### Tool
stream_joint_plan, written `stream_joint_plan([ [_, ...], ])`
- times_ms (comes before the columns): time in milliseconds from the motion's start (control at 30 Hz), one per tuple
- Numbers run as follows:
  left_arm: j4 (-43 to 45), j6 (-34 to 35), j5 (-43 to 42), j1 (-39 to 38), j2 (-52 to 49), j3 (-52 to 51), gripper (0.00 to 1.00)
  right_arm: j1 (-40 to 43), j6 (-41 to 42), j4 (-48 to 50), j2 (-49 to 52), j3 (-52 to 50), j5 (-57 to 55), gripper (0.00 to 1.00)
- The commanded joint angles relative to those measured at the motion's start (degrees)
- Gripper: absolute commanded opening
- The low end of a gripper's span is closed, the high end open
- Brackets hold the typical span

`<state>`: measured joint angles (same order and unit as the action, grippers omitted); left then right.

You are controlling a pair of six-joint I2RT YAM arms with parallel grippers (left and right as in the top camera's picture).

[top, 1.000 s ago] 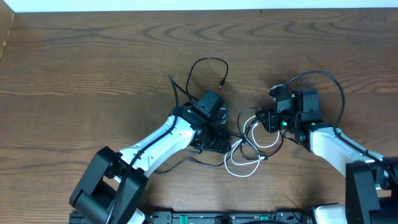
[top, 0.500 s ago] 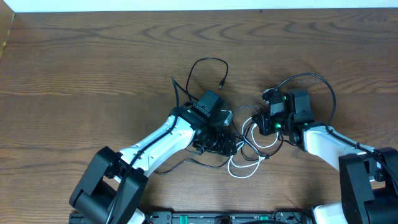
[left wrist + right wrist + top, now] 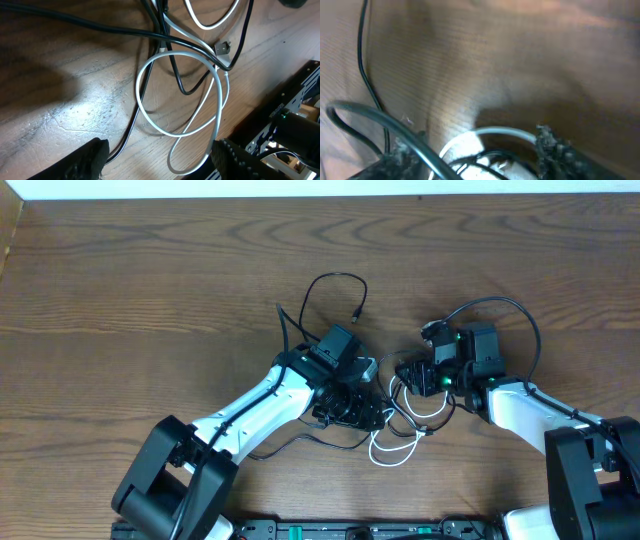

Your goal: Untangle cables

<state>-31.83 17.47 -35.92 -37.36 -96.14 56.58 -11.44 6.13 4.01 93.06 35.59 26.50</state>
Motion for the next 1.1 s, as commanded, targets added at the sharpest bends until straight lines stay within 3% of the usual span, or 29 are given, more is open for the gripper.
stream_joint_plan([
  [0,0.0,-1.4,-0.8,-0.1,-0.5,-0.9,0.71,-0.7,0.0,2.0,0.5,0.2,-1.7,0.67],
  [133,0.0,-1.4,-0.8,-0.1,-0.5,-0.9,0.71,-0.7,0.0,4.0,0.5,0.2,-2.3,0.65],
  [200,0.0,-1.4,-0.7,-0.1,-0.5,-0.9,0.71,-0.7,0.0,4.3,0.5,0.2,0.0,0.55],
  [267,0.1,-1.4,-0.7,-0.1,-0.5,-0.9,0.71,-0.7,0.0,4.2,0.5,0.2,2.9,0.35],
  [433,0.1,-1.3,-0.6,-0.1,-0.5,-0.9,0.71,-0.7,0.0,3.7,0.5,0.2,5.6,0.15],
  [533,0.1,-1.0,-1.0,-0.1,-0.5,-0.9,0.71,-0.7,0.0,2.6,0.5,0.2,1.1,0.01],
  [767,0.1,-0.7,-4.7,-0.1,-0.5,-0.9,0.72,-0.7,0.0,-1.5,0.5,0.2,-5.6,0.01],
  [833,0.2,-0.7,-6.5,-0.1,-0.5,-0.9,0.83,-0.7,0.0,-1.7,0.5,0.2,-5.2,0.01],
  [900,0.5,-0.8,-8.7,-0.1,-0.5,-0.9,0.86,-0.7,0.1,-1.9,0.5,0.2,-4.9,0.04],
  [1067,1.4,-1.0,-9.7,-0.1,-0.5,-0.9,0.86,-0.7,0.1,-2.1,0.5,0.2,-4.9,0.05],
])
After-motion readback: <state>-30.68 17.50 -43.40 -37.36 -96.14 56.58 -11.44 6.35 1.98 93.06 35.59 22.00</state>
